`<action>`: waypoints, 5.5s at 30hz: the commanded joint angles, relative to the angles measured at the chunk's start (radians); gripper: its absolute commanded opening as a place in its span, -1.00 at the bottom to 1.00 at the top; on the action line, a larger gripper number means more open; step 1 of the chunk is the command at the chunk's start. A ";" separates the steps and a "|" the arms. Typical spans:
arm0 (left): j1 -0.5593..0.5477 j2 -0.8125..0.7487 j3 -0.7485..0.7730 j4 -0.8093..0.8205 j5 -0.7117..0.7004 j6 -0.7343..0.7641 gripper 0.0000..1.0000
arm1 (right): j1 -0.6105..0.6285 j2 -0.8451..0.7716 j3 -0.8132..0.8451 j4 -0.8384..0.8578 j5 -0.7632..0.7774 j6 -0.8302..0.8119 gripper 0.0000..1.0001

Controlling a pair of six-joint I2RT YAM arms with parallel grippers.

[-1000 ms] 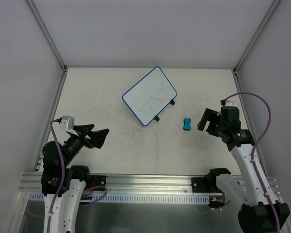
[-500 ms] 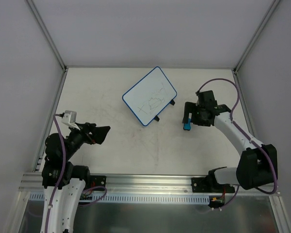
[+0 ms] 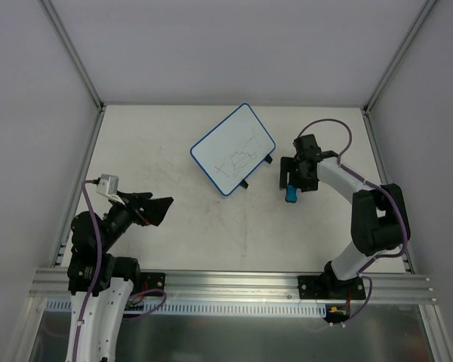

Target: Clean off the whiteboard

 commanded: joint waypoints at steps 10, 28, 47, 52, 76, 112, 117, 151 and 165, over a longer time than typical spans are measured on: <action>-0.001 -0.024 -0.030 0.054 0.050 -0.022 0.98 | 0.007 0.094 0.068 0.031 0.071 -0.014 0.35; -0.001 -0.036 -0.038 0.057 0.049 -0.026 0.98 | 0.007 0.114 0.044 0.039 0.086 0.001 -0.07; -0.001 0.048 -0.142 0.218 0.004 -0.182 0.98 | 0.007 0.081 0.021 0.036 0.072 0.016 -0.62; -0.001 0.169 -0.208 0.477 0.064 -0.249 0.98 | 0.005 0.036 0.022 0.037 0.043 0.024 -0.95; -0.076 0.993 -0.048 1.149 -0.036 -0.124 0.95 | 0.005 -0.101 0.327 -0.009 -0.145 0.015 -1.00; -0.153 1.572 0.123 1.692 0.086 -0.356 -0.25 | 0.024 0.154 0.617 -0.003 -0.231 0.024 -1.00; -0.159 1.585 0.125 1.674 0.087 -0.350 -0.64 | 0.024 0.189 0.657 -0.004 -0.247 0.032 -1.00; -0.159 1.615 0.096 1.688 0.090 -0.285 -1.00 | 0.157 0.628 1.121 0.069 -0.208 0.096 -1.00; -0.169 1.601 0.096 1.650 0.083 -0.243 -1.00 | 0.172 0.651 1.065 0.097 -0.101 0.046 -0.99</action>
